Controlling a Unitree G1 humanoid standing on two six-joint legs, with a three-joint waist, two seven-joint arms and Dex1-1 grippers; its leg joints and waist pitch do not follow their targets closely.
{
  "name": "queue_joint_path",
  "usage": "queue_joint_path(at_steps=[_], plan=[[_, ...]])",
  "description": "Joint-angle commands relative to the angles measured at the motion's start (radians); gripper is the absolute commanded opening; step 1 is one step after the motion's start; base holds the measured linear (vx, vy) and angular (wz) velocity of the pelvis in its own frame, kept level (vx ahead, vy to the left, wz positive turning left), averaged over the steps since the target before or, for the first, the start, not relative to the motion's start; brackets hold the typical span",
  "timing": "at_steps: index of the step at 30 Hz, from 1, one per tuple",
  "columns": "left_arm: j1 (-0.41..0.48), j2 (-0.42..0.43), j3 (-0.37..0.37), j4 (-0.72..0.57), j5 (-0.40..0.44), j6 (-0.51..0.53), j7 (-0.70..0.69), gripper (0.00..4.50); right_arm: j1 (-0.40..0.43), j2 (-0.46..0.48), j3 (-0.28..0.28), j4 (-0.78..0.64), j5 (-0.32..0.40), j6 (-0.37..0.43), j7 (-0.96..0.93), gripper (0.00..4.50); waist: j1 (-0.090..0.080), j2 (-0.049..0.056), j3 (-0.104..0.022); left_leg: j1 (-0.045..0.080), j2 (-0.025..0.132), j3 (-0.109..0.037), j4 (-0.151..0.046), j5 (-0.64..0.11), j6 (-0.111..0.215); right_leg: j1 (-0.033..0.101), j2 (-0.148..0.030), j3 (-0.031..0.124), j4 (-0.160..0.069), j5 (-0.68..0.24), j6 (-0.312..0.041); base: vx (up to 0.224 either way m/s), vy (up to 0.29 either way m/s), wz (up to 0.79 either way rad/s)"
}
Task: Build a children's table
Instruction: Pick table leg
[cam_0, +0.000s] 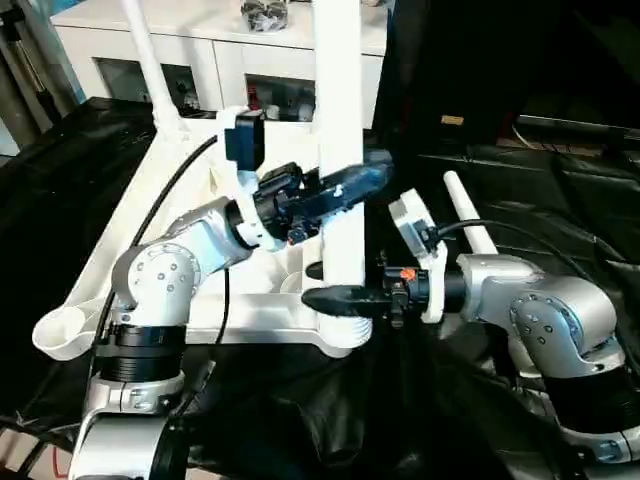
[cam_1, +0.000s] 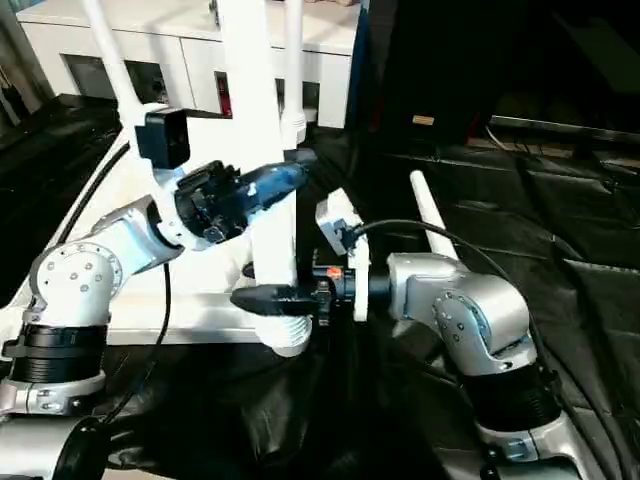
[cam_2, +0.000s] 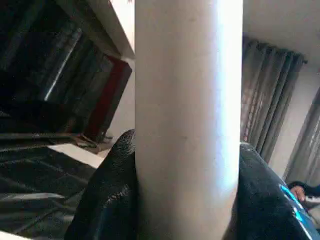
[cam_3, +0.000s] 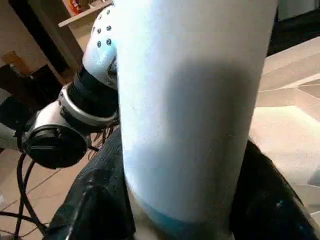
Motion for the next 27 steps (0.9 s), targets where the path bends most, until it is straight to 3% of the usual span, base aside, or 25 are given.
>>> queue_joint_path(at_steps=[1,2,4,6,7,12,14,16,17,18,21,23,25,27], plan=[[-0.021,-0.022,0.013,-0.027,-0.055,-0.001,0.006,1.88,0.016,0.004,-0.002,0.014,-0.02,0.004,-0.05,2.07,0.001,0.01,-0.076,0.025,0.046,-0.025,-0.064,-0.199,-0.021,0.045,-0.073,0.041,-0.076,-0.236,-0.185,0.0,0.0,0.0],[-0.017,-0.019,0.008,-0.034,-0.043,-0.013,0.01,2.23,0.018,0.008,-0.002,0.013,-0.023,0.001,-0.06,2.04,0.001,0.009,-0.076,0.026,0.047,-0.026,-0.064,-0.202,-0.022,0.045,-0.073,0.041,-0.076,-0.236,-0.185,0.0,0.0,0.0],[-0.005,-0.025,-0.019,-0.06,0.057,-0.098,0.078,2.58,0.018,0.023,-0.01,0.004,-0.037,-0.001,-0.102,2.01,-0.002,0.013,-0.075,0.026,0.048,-0.027,-0.066,-0.214,-0.028,0.044,-0.073,0.041,-0.078,-0.251,-0.177,0.0,0.0,0.0],[-0.004,-0.033,-0.021,-0.064,0.088,-0.125,0.114,2.58,0.015,0.03,-0.015,0.002,-0.041,0.001,-0.121,1.99,-0.004,0.009,-0.075,0.026,0.048,-0.027,-0.066,-0.22,-0.034,0.045,-0.073,0.041,-0.08,-0.259,-0.17,0.0,0.0,0.0],[-0.012,-0.046,-0.02,-0.058,0.133,-0.14,0.192,2.58,0.01,0.041,-0.022,0.0,-0.044,0.001,-0.143,1.99,-0.004,0.014,-0.075,0.026,0.049,-0.028,-0.067,-0.224,-0.037,0.045,-0.073,0.042,-0.08,-0.263,-0.167,0.0,0.0,0.0],[-0.04,-0.09,-0.027,-0.046,0.27,-0.143,0.447,2.58,0.004,0.062,-0.014,-0.009,-0.062,-0.011,-0.187,1.98,-0.003,0.005,-0.075,0.025,0.049,-0.028,-0.066,-0.217,-0.037,0.045,-0.073,0.043,-0.082,-0.276,-0.145,0.0,0.0,0.0],[-0.044,-0.113,-0.003,-0.048,0.259,-0.117,0.521,2.58,0.006,0.067,-0.002,-0.007,-0.077,-0.022,-0.205,1.97,-0.004,-0.001,-0.076,0.021,0.048,-0.028,-0.064,-0.195,-0.032,0.048,-0.073,0.042,-0.08,-0.266,-0.141,0.0,0.0,0.0],[-0.044,-0.129,0.007,-0.051,0.25,-0.111,0.557,2.3,0.005,0.073,0.005,-0.005,-0.086,-0.028,-0.221,1.97,-0.003,-0.004,-0.076,0.02,0.046,-0.026,-0.061,-0.175,-0.021,0.047,-0.073,0.042,-0.079,-0.253,-0.149,0.0,0.0,0.0],[-0.043,-0.139,0.011,-0.051,0.246,-0.112,0.574,2.23,0.001,0.081,0.008,0.001,-0.096,-0.034,-0.238,1.97,-0.005,-0.012,-0.076,0.017,0.045,-0.025,-0.061,-0.167,-0.018,0.05,-0.072,0.041,-0.079,-0.249,-0.148,0.0,0.0,0.0],[-0.04,-0.147,0.01,-0.053,0.245,-0.115,0.58,2.2,-0.003,0.087,0.012,0.01,-0.107,-0.037,-0.251,1.97,-0.004,-0.006,-0.077,0.016,0.044,-0.026,-0.06,-0.155,-0.015,0.048,-0.073,0.041,-0.078,-0.239,-0.15,0.0,0.0,0.0],[-0.031,-0.165,0.003,-0.065,0.241,-0.113,0.592,1.9,-0.012,0.09,0.026,0.026,-0.14,-0.062,-0.273,1.97,-0.003,-0.005,-0.077,0.017,0.044,-0.024,-0.059,-0.157,-0.008,0.046,-0.072,0.041,-0.08,-0.242,-0.148,0.0,0.0,0.0],[-0.024,-0.169,-0.006,-0.084,0.238,-0.108,0.585,1.88,-0.02,0.097,0.028,0.04,-0.154,-0.07,-0.288,1.97,-0.002,-0.009,-0.077,0.018,0.045,-0.025,-0.06,-0.16,-0.006,0.046,-0.073,0.041,-0.08,-0.249,-0.147,0.0,0.0,0.0],[-0.018,-0.169,-0.011,-0.097,0.232,-0.1,0.582,1.85,-0.022,0.1,0.028,0.045,-0.159,-0.072,-0.293,1.97,-0.004,-0.005,-0.075,0.019,0.046,-0.024,-0.061,-0.168,-0.006,0.043,-0.072,0.041,-0.081,-0.256,-0.145,0.0,0.0,0.0],[-0.017,-0.162,-0.013,-0.104,0.209,-0.094,0.563,1.81,-0.036,0.115,0.001,0.067,-0.139,-0.051,-0.3,2.53,-0.005,-0.007,-0.075,0.02,0.046,-0.024,-0.062,-0.173,-0.008,0.042,-0.071,0.041,-0.082,-0.262,-0.143,0.0,0.0,0.0]])
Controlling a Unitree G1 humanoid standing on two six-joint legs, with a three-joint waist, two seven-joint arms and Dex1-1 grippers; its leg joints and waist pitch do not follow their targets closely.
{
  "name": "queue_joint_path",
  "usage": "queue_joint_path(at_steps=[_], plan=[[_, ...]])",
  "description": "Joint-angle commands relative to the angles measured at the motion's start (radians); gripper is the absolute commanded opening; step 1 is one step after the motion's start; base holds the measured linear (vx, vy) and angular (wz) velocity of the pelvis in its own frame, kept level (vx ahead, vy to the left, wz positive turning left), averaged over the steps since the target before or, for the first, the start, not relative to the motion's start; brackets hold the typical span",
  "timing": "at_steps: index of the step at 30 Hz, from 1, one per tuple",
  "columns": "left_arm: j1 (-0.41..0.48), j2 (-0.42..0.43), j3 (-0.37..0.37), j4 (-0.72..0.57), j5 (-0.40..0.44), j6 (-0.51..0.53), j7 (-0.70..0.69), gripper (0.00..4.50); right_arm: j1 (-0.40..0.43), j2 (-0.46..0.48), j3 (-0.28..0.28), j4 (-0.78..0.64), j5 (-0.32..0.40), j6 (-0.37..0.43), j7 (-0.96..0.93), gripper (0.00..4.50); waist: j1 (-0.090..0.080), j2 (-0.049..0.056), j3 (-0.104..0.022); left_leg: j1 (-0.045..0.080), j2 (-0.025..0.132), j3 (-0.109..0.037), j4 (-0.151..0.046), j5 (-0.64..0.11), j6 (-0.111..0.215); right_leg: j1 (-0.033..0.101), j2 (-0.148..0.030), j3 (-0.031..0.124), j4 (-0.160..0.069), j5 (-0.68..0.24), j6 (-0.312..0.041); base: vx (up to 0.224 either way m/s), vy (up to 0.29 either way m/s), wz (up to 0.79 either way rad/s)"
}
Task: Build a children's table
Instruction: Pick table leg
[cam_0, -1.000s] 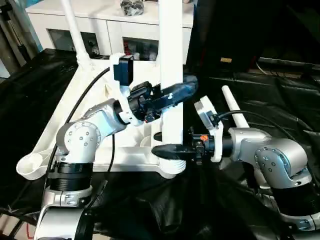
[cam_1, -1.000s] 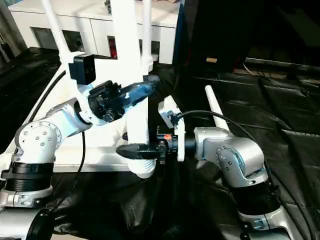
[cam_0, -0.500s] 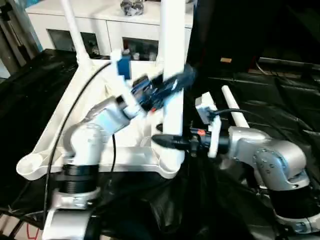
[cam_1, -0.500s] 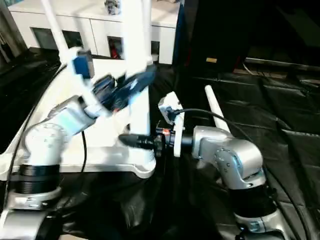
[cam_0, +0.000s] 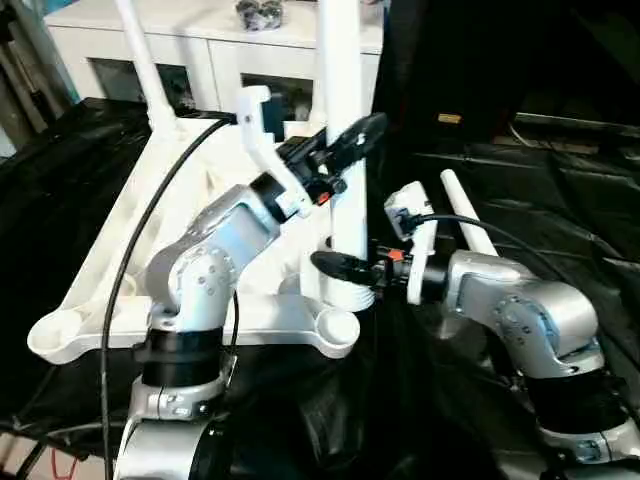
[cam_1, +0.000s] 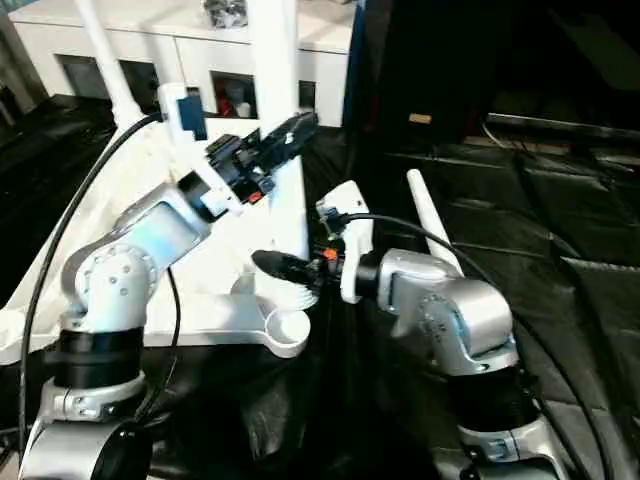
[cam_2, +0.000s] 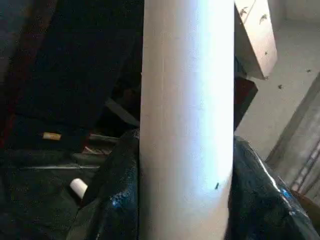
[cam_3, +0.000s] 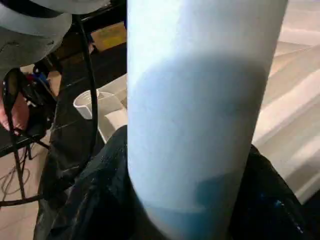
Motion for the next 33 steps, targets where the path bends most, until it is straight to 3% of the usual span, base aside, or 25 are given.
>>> queue_joint_path(at_steps=[1,6,7,15,26,33], plan=[[-0.008,-0.006,-0.018,-0.009,-0.027,0.019,0.003,1.81,-0.037,0.009,0.004,0.002,0.011,0.0,-0.002,2.67,-0.003,-0.008,-0.074,0.022,0.045,-0.024,-0.062,-0.179,-0.009,0.043,-0.071,0.041,-0.081,-0.272,-0.144,0.0,0.0,0.0],[-0.028,0.012,-0.03,0.001,-0.033,0.024,-0.038,1.81,-0.049,-0.048,0.002,-0.004,0.027,0.007,0.066,2.98,0.005,-0.005,-0.074,0.025,0.048,-0.024,-0.063,-0.175,-0.011,0.042,-0.07,0.042,-0.079,-0.254,-0.138,0.0,0.0,0.0],[-0.03,0.019,-0.035,0.003,-0.03,0.024,-0.051,1.81,-0.051,-0.065,0.003,-0.003,0.03,0.01,0.085,3.08,0.003,0.002,-0.074,0.022,0.046,-0.025,-0.063,-0.179,-0.014,0.043,-0.069,0.042,-0.08,-0.245,-0.139,0.0,0.0,0.0],[-0.038,0.052,-0.052,-0.001,-0.041,0.035,-0.108,1.81,-0.071,-0.169,0.023,0.017,0.047,0.052,0.192,3.14,0.004,-0.004,-0.076,0.019,0.045,-0.025,-0.059,-0.163,-0.001,0.051,-0.073,0.041,-0.076,-0.223,-0.159,0.0,0.0,0.0],[-0.034,0.06,-0.068,-0.012,-0.052,0.044,-0.138,1.81,-0.086,-0.163,0.015,0.041,0.058,0.054,0.211,3.14,0.006,-0.005,-0.077,0.022,0.047,-0.025,-0.058,-0.163,0.002,0.049,-0.073,0.04,-0.073,-0.21,-0.179,0.0,0.0,0.0],[-0.038,0.054,-0.068,-0.009,-0.054,0.031,-0.138,1.81,-0.075,-0.12,-0.029,0.06,0.13,0.132,0.202,3.14,0.005,-0.005,-0.078,0.021,0.047,-0.025,-0.058,-0.157,0.004,0.049,-0.073,0.04,-0.073,-0.212,-0.181,0.0,0.0,0.0]])
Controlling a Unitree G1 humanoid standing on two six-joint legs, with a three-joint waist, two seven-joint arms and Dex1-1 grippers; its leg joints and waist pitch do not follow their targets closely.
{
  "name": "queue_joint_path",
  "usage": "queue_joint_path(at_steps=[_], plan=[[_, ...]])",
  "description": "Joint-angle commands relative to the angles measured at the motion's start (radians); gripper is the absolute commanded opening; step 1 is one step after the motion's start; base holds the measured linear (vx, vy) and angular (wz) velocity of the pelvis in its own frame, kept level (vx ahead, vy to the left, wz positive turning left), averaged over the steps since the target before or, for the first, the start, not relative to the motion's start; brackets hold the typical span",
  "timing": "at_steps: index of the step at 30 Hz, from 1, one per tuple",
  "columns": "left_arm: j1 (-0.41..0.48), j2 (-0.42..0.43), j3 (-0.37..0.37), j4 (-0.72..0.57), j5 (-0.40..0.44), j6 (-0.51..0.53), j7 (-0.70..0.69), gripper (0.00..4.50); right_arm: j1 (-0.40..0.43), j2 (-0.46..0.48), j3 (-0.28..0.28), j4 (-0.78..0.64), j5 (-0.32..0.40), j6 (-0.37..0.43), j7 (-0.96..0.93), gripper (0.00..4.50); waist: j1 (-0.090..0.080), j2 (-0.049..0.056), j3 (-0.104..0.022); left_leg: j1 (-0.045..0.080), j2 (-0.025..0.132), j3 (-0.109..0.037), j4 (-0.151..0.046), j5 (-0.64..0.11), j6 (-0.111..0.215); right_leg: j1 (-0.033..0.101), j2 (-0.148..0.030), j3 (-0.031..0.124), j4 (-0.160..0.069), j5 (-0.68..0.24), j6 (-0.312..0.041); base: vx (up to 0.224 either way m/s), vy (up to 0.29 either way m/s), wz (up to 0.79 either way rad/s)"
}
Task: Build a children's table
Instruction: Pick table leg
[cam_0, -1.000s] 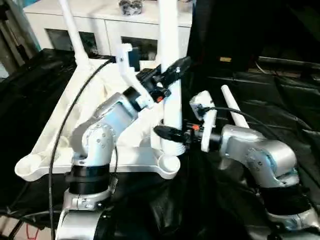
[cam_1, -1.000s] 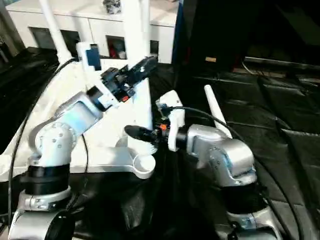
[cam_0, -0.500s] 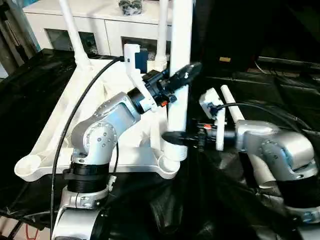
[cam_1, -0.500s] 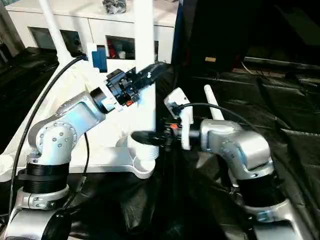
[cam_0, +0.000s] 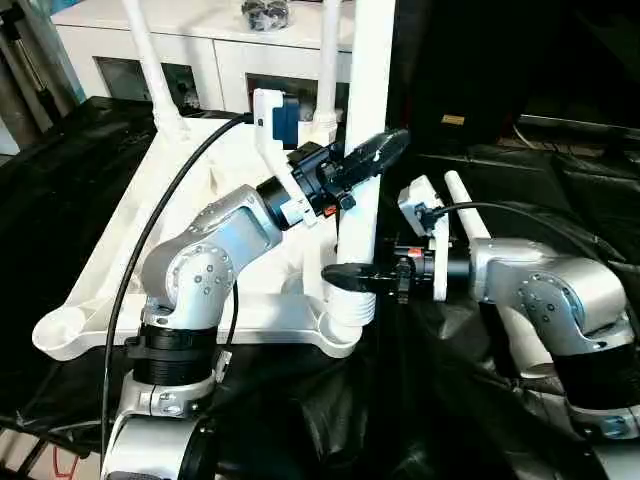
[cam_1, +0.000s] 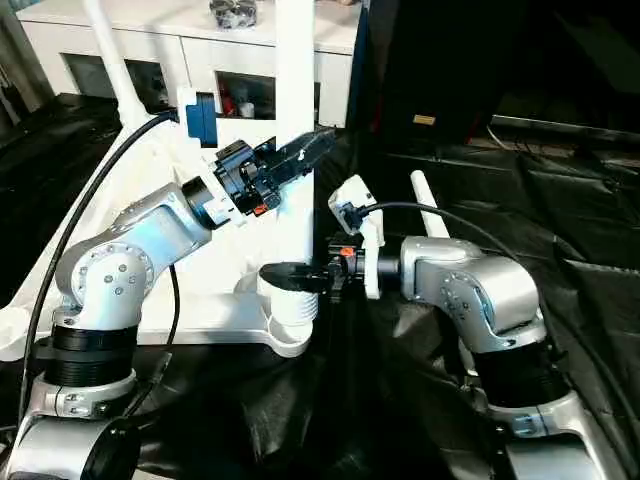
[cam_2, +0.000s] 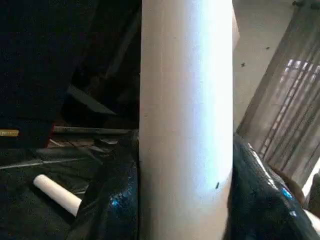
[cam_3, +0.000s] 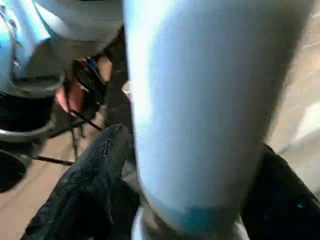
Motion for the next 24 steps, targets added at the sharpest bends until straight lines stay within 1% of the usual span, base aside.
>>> queue_joint_path(at_steps=[1,2,3,4,6,8,11,13,18,19,20,21,22,23,24], plan=[[-0.026,-0.002,-0.011,-0.01,-0.014,-0.002,-0.012,1.81,0.0,-0.004,-0.018,0.007,0.018,0.021,-0.001,3.14,0.002,-0.004,-0.078,0.022,0.047,-0.025,-0.059,-0.156,-0.001,0.049,-0.073,0.04,-0.073,-0.209,-0.179,0.0,0.0,0.0],[-0.026,-0.002,-0.012,-0.01,-0.013,-0.002,-0.013,1.81,0.003,-0.004,-0.014,0.006,0.018,0.022,0.0,3.14,0.002,-0.004,-0.077,0.023,0.047,-0.025,-0.059,-0.156,-0.003,0.049,-0.072,0.04,-0.073,-0.208,-0.179,0.0,0.0,0.0],[-0.027,-0.002,-0.012,-0.01,-0.013,-0.002,-0.014,1.81,0.005,-0.003,-0.012,0.005,0.02,0.024,-0.002,2.86,0.002,-0.004,-0.077,0.023,0.047,-0.024,-0.06,-0.159,-0.005,0.049,-0.073,0.04,-0.073,-0.21,-0.178,0.0,0.0,0.0],[-0.027,-0.002,-0.012,-0.01,-0.013,-0.002,-0.014,1.81,0.005,-0.003,-0.012,0.005,0.02,0.024,-0.002,2.79,0.002,-0.004,-0.077,0.023,0.047,-0.024,-0.059,-0.161,-0.006,0.049,-0.074,0.041,-0.074,-0.216,-0.176,0.0,0.0,0.0],[-0.027,-0.001,-0.013,-0.01,-0.014,-0.001,-0.017,1.81,0.004,-0.001,-0.015,0.01,0.027,0.027,-0.006,2.79,0.003,-0.004,-0.077,0.023,0.046,-0.024,-0.059,-0.161,-0.008,0.049,-0.074,0.041,-0.075,-0.225,-0.172,0.0,0.0,0.0],[-0.027,0.001,-0.013,-0.01,-0.015,0.001,-0.02,1.81,0.0,0.002,-0.019,0.02,0.025,0.034,-0.014,2.44,0.003,-0.003,-0.077,0.022,0.046,-0.024,-0.059,-0.161,-0.009,0.049,-0.073,0.041,-0.075,-0.227,-0.172,0.0,0.0,0.0],[-0.027,0.003,-0.014,-0.01,-0.015,0.001,-0.023,1.81,-0.001,0.003,-0.021,0.021,0.026,0.039,-0.016,2.28,0.003,-0.003,-0.077,0.023,0.046,-0.024,-0.059,-0.161,-0.009,0.049,-0.073,0.04,-0.075,-0.224,-0.17,0.0,0.0,0.0],[-0.026,0.005,-0.014,-0.01,-0.016,0.001,-0.025,1.81,-0.001,0.001,-0.021,0.021,0.024,0.041,-0.015,2.08,0.003,-0.003,-0.077,0.022,0.046,-0.024,-0.059,-0.157,-0.008,0.049,-0.073,0.04,-0.074,-0.216,-0.171,0.0,0.0,0.0],[-0.027,0.007,-0.014,-0.008,-0.017,0.0,-0.032,1.81,-0.001,-0.003,-0.019,0.022,0.022,0.04,-0.015,2.0,0.003,-0.003,-0.077,0.023,0.046,-0.024,-0.059,-0.158,-0.009,0.049,-0.073,0.041,-0.074,-0.217,-0.171,0.0,0.0,0.0],[-0.028,0.008,-0.015,-0.008,-0.016,-0.001,-0.033,1.81,-0.001,-0.003,-0.019,0.023,0.022,0.039,-0.016,2.0,0.003,-0.001,-0.078,0.023,0.046,-0.024,-0.059,-0.158,-0.009,0.049,-0.073,0.04,-0.074,-0.215,-0.172,0.0,0.0,0.0],[-0.027,0.009,-0.018,-0.01,-0.01,-0.009,-0.036,1.81,-0.001,-0.003,-0.017,0.023,0.023,0.037,-0.017,2.0,0.002,-0.002,-0.077,0.022,0.046,-0.024,-0.059,-0.16,-0.01,0.049,-0.072,0.04,-0.075,-0.216,-0.172,0.0,0.0,0.0],[-0.023,0.016,-0.031,-0.016,0.023,-0.027,-0.023,1.81,0.0,-0.002,-0.015,0.022,0.019,0.03,-0.019,2.0,0.002,-0.001,-0.077,0.022,0.046,-0.025,-0.06,-0.165,-0.011,0.049,-0.073,0.04,-0.076,-0.223,-0.17,0.0,0.0,0.0],[-0.022,0.019,-0.035,-0.017,0.032,-0.028,-0.015,2.16,0.0,-0.002,-0.015,0.022,0.019,0.028,-0.02,1.99,0.003,-0.002,-0.077,0.022,0.046,-0.025,-0.06,-0.165,-0.011,0.049,-0.073,0.04,-0.075,-0.224,-0.168,0.0,0.0,0.0],[-0.021,0.02,-0.036,-0.016,0.037,-0.023,-0.005,2.37,0.001,0.0,-0.016,0.021,0.017,0.025,-0.023,1.99,0.002,-0.002,-0.077,0.023,0.046,-0.025,-0.06,-0.167,-0.012,0.049,-0.073,0.04,-0.075,-0.226,-0.167,0.0,0.0,0.0],[-0.02,0.016,-0.027,-0.012,0.03,-0.017,0.005,2.37,0.002,0.004,-0.017,0.021,0.015,0.021,-0.028,1.99,0.002,0.002,-0.077,0.023,0.046,-0.025,-0.06,-0.166,-0.013,0.049,-0.073,0.04,-0.075,-0.223,-0.167,0.0,0.0,0.0]])
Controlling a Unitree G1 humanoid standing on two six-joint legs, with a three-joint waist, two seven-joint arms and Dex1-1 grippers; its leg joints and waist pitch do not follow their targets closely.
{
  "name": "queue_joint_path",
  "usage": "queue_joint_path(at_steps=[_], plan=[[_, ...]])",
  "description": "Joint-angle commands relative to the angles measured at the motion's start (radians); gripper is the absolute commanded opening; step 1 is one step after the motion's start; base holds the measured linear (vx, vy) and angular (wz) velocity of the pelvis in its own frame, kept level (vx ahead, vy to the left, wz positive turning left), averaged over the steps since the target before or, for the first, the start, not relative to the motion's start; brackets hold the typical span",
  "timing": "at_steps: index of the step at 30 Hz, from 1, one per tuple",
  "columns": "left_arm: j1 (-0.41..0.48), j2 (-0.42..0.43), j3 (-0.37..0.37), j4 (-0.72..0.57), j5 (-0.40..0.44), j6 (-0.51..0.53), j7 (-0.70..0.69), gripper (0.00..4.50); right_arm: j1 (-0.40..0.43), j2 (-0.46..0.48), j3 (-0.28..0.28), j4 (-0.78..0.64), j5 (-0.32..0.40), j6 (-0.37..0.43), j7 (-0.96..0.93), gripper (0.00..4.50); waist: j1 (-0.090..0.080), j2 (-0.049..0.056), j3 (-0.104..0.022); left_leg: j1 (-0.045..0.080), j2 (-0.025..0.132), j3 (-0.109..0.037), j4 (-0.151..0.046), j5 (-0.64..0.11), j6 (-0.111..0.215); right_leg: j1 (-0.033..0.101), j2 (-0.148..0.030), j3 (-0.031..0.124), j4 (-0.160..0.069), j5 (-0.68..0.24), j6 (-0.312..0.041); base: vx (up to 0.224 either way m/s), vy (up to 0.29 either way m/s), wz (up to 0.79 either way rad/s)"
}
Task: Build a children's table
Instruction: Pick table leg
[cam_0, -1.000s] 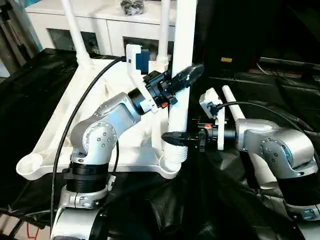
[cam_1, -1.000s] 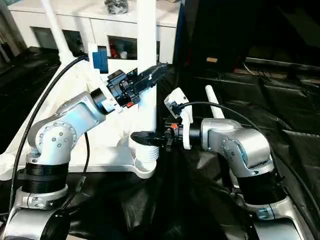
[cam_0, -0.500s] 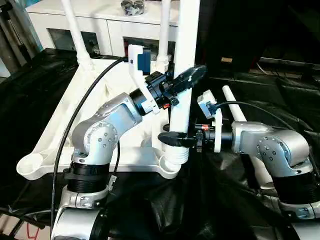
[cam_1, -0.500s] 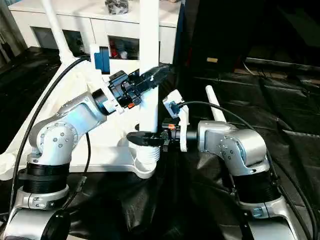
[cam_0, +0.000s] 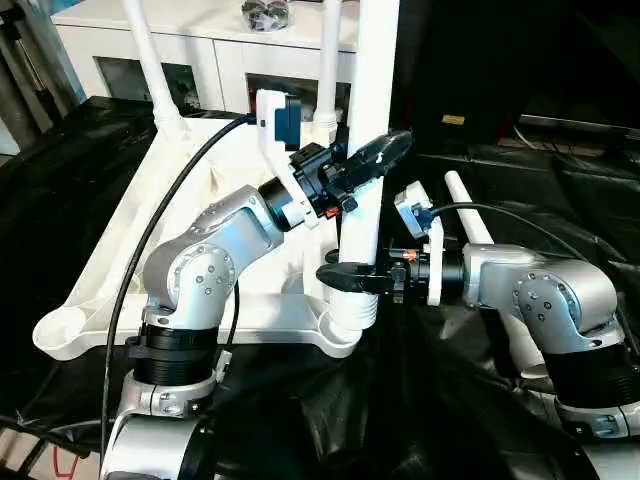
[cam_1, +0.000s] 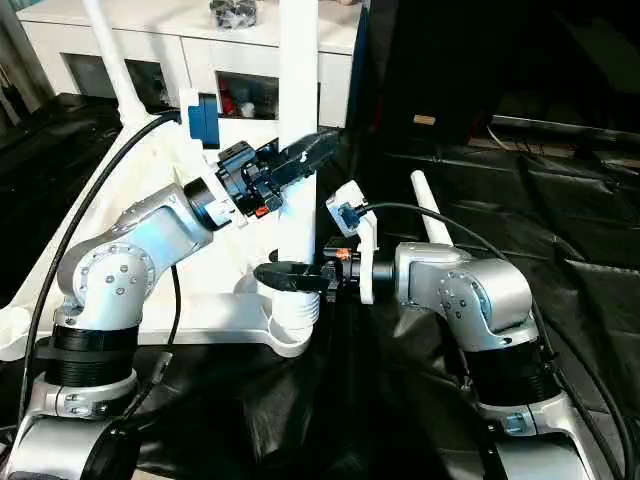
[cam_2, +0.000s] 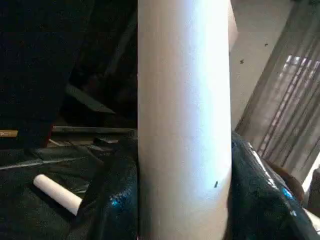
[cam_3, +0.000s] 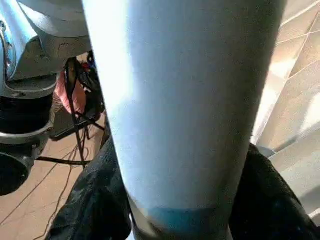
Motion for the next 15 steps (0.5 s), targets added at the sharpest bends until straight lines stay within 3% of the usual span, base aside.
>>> queue_joint_path(at_steps=[1,6,8,12,15], plan=[[-0.019,0.007,-0.008,-0.014,0.013,-0.005,0.009,2.51,0.002,0.003,-0.016,0.0,0.005,-0.002,-0.016,1.99,0.001,0.0,-0.077,0.022,0.046,-0.025,-0.06,-0.167,-0.013,0.049,-0.072,0.04,-0.076,-0.22,-0.167,0.0,0.0,0.0],[-0.006,0.003,0.004,-0.026,0.027,-0.064,0.003,2.92,0.011,0.035,-0.043,-0.005,0.009,-0.027,-0.048,1.93,0.001,0.003,-0.078,0.023,0.046,-0.026,-0.06,-0.169,-0.017,0.048,-0.073,0.04,-0.075,-0.212,-0.171,0.0,0.0,0.0],[0.005,-0.016,0.033,-0.034,-0.002,-0.113,-0.023,2.98,0.013,0.078,-0.088,0.003,0.017,-0.057,-0.097,1.93,0.001,0.006,-0.078,0.022,0.046,-0.026,-0.061,-0.172,-0.019,0.048,-0.073,0.04,-0.075,-0.204,-0.175,0.0,0.0,0.0],[0.037,-0.021,0.064,-0.063,-0.058,-0.105,-0.051,2.98,0.019,0.151,-0.163,0.025,0.02,-0.122,-0.19,1.93,-0.001,0.007,-0.079,0.023,0.046,-0.025,-0.063,-0.177,-0.027,0.045,-0.073,0.039,-0.072,-0.201,-0.186,0.0,0.0,0.0],[0.095,0.045,0.036,-0.087,-0.041,-0.104,-0.128,2.98,0.029,0.192,-0.208,0.033,0.018,-0.17,-0.253,1.93,-0.003,0.012,-0.077,0.026,0.047,-0.026,-0.066,-0.192,-0.031,0.041,-0.072,0.038,-0.074,-0.223,-0.173,0.0,0.0,0.0]])
